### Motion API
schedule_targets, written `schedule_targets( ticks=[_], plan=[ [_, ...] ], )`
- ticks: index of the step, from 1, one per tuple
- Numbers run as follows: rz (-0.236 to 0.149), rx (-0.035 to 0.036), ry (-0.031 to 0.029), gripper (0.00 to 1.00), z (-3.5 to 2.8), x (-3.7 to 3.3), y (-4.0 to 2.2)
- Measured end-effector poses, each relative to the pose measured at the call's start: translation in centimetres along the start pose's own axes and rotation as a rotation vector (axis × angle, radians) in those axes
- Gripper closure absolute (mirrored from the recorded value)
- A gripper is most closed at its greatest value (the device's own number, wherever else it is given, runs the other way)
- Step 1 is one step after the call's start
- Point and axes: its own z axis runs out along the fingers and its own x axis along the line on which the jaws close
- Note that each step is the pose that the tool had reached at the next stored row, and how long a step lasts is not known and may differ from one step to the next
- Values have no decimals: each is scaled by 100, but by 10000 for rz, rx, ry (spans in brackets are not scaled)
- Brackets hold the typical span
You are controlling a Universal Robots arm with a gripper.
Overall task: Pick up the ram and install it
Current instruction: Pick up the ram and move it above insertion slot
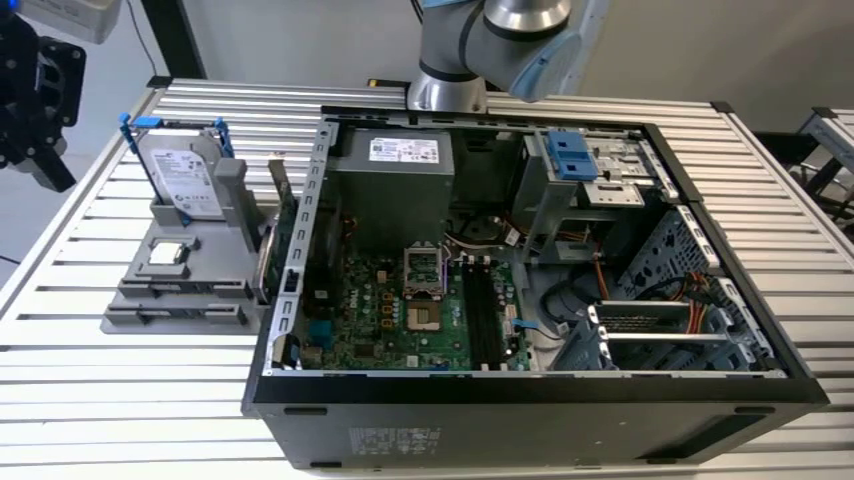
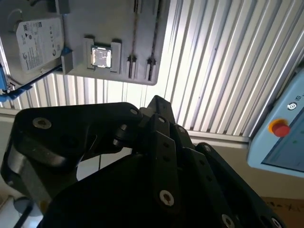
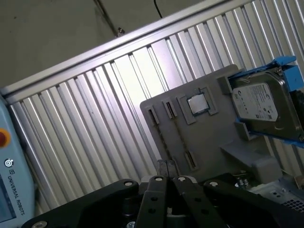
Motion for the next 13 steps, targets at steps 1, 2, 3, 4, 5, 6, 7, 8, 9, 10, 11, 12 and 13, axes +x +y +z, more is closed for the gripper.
schedule_targets(
  ticks=[1, 2, 3, 4, 5, 6, 7, 8, 9, 10, 11, 12, 13],
  plan=[
    [-58, 0, 1, 100, 2, -2, -4],
    [-131, 0, 2, 100, 4, -3, -6],
    [-208, 0, 4, 100, 5, -4, -8],
    [-289, 1, 6, 100, 6, -5, -10],
    [-366, 0, 9, 100, 7, -7, -12],
    [-441, 2, 10, 100, 9, -8, -13],
    [-514, 5, 11, 100, 10, -9, -15],
    [-576, 7, 12, 100, 11, -11, -16],
    [-636, 9, 14, 100, 12, -14, -18],
    [-699, 12, 14, 100, 15, -17, -20],
    [-759, 16, 12, 100, 17, -19, -21],
    [-815, 18, 13, 100, 18, -22, -20],
    [-882, 22, 14, 100, 19, -25, -20]
  ],
)
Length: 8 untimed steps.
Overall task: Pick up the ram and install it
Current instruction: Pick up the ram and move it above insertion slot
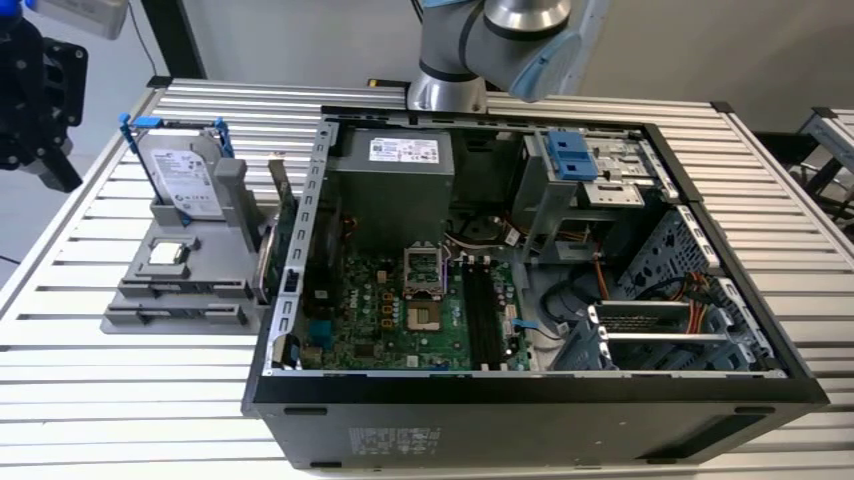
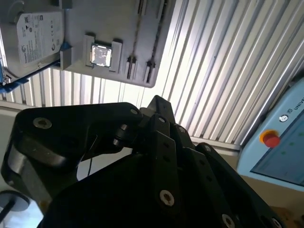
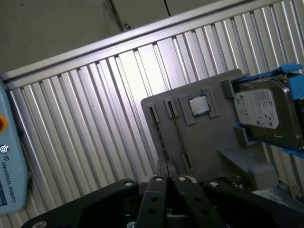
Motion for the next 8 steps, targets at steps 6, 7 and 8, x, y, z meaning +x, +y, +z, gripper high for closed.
schedule_targets(
  ticks=[6, 7, 8],
  plan=[
    [-378, 19, 2, 100, 7, -17, 1],
    [-429, 21, 3, 100, 7, -21, 0],
    [-481, 22, 4, 100, 8, -24, -4]
  ],
)
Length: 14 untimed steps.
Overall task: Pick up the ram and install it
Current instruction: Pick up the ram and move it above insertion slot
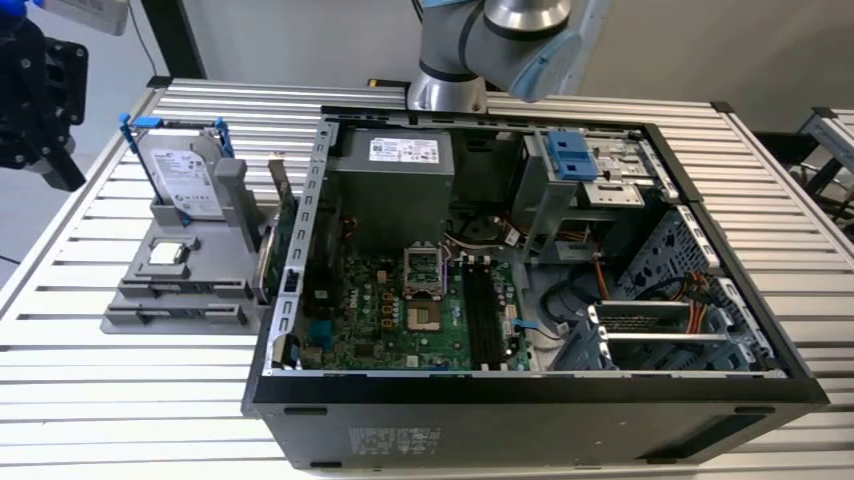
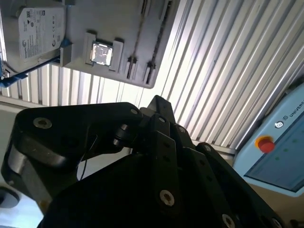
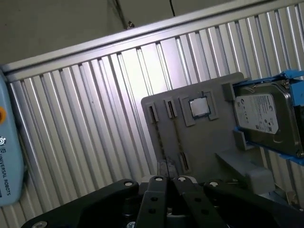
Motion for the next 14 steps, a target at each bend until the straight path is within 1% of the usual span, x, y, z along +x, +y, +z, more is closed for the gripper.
schedule_targets(
  ticks=[2, 5, 9, 14],
  plan=[
    [-111, 2, 2, 100, 2, -4, -6],
    [-242, -8, 9, 100, 3, -13, -36],
    [-469, -11, 13, 100, 18, -39, -35],
    [-864, -7, 20, 100, 23, -51, -33]
  ],
)
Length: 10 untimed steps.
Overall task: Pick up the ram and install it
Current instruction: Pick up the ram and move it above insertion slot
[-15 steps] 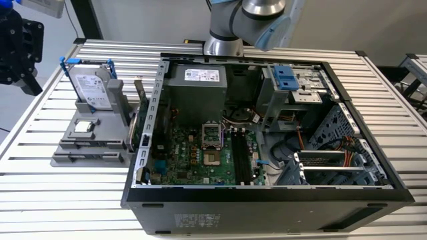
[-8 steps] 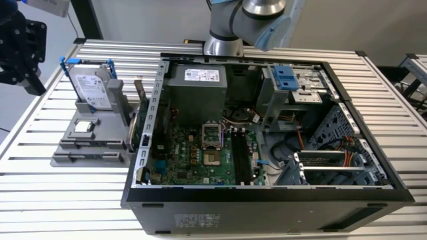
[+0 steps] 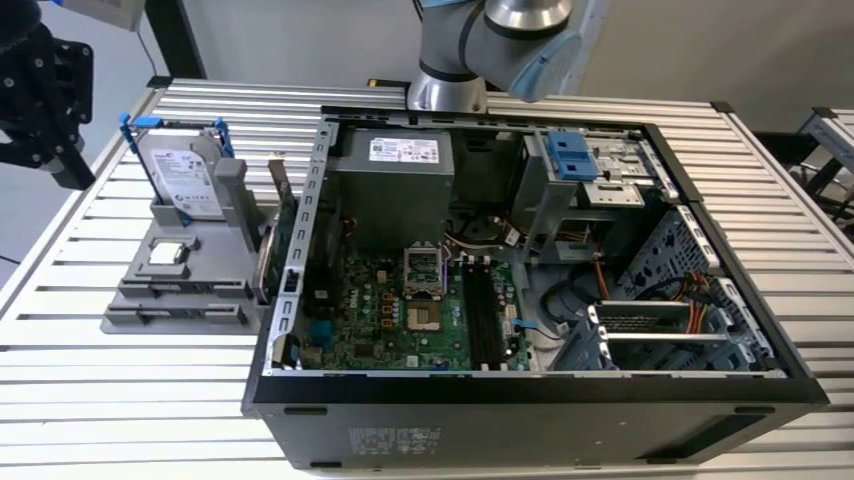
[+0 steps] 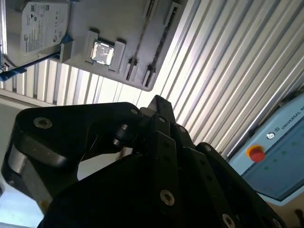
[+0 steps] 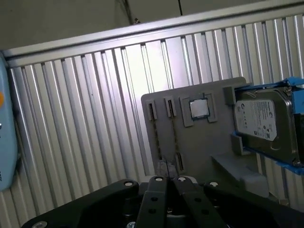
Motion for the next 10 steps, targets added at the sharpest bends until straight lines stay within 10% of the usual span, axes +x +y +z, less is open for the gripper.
schedule_targets(
  ticks=[10],
  plan=[
    [-1182, 139, -20, 100, 5, -3, -1]
  ],
)
